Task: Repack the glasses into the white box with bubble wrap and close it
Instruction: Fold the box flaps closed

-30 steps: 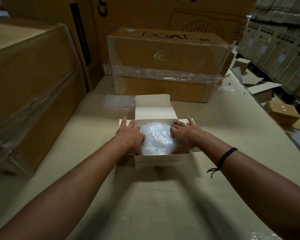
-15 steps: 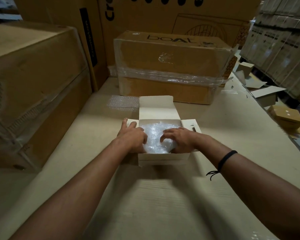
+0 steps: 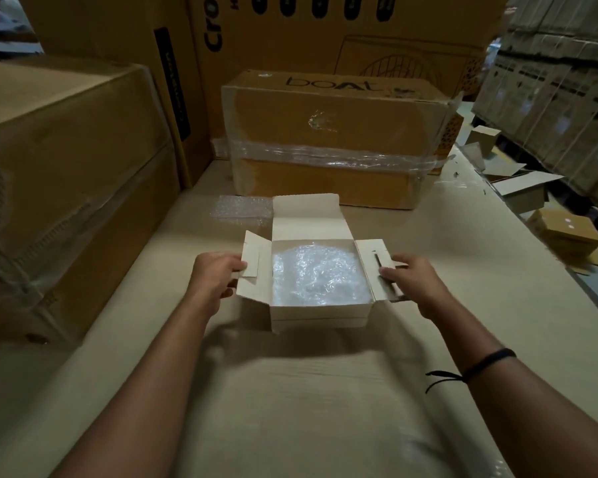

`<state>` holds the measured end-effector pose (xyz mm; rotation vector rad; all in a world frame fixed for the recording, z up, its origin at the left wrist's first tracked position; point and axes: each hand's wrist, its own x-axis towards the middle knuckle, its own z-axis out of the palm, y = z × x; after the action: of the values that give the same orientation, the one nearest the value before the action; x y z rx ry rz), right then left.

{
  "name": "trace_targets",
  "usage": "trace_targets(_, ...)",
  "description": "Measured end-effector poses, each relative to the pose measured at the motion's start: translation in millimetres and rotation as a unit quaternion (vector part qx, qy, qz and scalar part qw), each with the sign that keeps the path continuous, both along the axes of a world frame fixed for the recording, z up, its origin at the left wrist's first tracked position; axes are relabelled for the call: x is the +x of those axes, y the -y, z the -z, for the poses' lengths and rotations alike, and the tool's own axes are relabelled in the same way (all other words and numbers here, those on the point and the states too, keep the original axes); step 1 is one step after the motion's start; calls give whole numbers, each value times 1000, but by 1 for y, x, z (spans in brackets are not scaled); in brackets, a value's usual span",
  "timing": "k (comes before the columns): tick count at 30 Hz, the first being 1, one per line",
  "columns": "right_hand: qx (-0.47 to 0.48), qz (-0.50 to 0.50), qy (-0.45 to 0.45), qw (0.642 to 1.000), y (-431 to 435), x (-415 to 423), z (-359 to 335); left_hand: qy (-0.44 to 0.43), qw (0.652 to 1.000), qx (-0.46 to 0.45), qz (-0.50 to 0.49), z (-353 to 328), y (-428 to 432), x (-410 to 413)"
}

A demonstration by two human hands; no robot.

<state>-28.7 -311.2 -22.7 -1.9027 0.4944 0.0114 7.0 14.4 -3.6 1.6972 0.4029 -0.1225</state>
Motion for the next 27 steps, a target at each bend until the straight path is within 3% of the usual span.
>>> trace_targets(4,27,49,29,998,-5,5,-4,137,980,82,121,-9,39,-2)
trace_targets(6,3,51,38,998,-9,8,-9,173,944,203,195,5,57,-1)
trace_targets(8,-21,43,48,998,-15,7,-16,169,878,362,262,22,69,0)
trace_targets(10,-2,30,63,998,-20,6,-20,152,817,466,303,34,75,1)
trace_targets(12,65,-8,88,994,-25,6,-22,142,790,506,315,40,76,2)
trace_targets(14,91,-76,105,987,-31,5,-24,144,785,506,326,42,76,2)
trace_targets(16,25,-152,110,982,-38,6,-25,148,790,493,332,43,75,2)
trace_targets(18,-102,-224,106,963,-49,12,-22,157,793,488,330,44,74,3)
trace_targets(23,-435,-335,14,836,-61,37,12,164,791,488,330,44,74,4)
trace_targets(27,-481,-335,1,810,-66,33,13,165,794,484,329,45,74,4)
